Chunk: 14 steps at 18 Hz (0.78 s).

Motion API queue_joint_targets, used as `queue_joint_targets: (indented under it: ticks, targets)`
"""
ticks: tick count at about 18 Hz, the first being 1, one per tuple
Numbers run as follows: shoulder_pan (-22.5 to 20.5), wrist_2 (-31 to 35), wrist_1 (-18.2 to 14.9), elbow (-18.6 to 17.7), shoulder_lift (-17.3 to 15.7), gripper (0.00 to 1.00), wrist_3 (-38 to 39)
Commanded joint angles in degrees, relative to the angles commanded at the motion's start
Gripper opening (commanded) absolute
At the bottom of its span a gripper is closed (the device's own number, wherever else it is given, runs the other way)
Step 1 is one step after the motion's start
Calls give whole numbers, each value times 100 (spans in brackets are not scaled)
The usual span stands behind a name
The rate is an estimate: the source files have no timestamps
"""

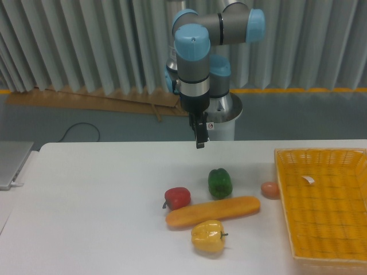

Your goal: Place the bread in the basket

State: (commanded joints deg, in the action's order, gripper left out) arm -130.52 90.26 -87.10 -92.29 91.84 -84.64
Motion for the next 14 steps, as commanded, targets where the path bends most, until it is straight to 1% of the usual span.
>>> queue_joint_targets:
  ticks: [10,12,14]
  targets:
    - [-18,-9,0,26,0,100,52]
    - [-18,-79,79,79,-9,100,70]
    - [-44,-219,79,70,-9,100,70]
